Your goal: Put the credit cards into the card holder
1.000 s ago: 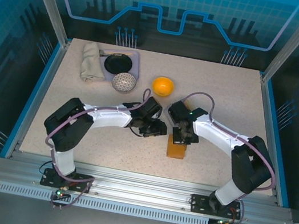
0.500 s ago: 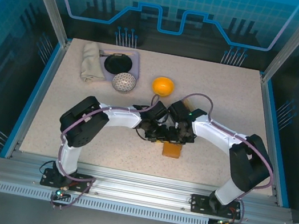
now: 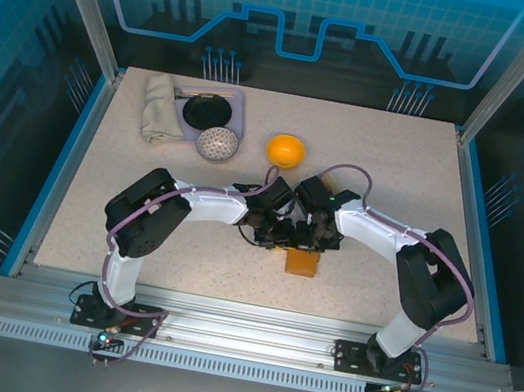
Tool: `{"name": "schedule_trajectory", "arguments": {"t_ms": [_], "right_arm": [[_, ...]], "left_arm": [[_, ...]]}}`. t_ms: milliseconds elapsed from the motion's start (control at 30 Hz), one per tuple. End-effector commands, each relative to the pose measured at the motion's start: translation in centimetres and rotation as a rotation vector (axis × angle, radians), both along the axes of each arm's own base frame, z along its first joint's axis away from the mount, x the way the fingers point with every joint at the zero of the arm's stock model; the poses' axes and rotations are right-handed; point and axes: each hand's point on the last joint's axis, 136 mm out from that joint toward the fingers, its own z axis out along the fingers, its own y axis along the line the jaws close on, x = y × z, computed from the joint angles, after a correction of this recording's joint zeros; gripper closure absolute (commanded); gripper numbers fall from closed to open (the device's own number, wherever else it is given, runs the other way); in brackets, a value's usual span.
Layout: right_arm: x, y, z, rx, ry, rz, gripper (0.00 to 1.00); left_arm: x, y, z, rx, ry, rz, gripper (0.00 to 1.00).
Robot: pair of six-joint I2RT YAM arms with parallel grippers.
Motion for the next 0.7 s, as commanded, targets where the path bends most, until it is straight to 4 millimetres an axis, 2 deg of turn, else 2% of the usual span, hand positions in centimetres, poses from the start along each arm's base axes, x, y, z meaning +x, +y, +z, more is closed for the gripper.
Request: {"name": "schedule_trajectory", "arguments": {"t_ms": [0, 167, 500, 600, 667], "right_arm": [[-1.8, -0.8, -1.7, -0.076, 0.07, 0.016, 1.0], [-1.9, 0.5, -1.9, -0.019, 0.084, 0.022, 1.0], [-4.0, -0.2, -3.4, -0.045, 0.102, 0.003, 1.0], [-3.9, -0.4, -2.8, -0.04, 0.059, 0.006, 1.0], [-3.2, -0.3, -1.7, -0.038, 0.027, 0.013, 1.0]], "left_arm": [[-0.4, -0.2, -0.4, 0.01, 0.027, 0.008, 0.77], [-0.5, -0.3, -0.4, 0.007, 0.029, 0.008, 0.78], [-0.4, 0.0, -0.7, 0.019, 0.036, 0.034, 0.8], [-0.4, 0.0, -0.7, 0.021, 0.039, 0.037, 0.81], [-0.4, 0.0, -0.7, 0.02, 0.04, 0.036, 0.81]]}}
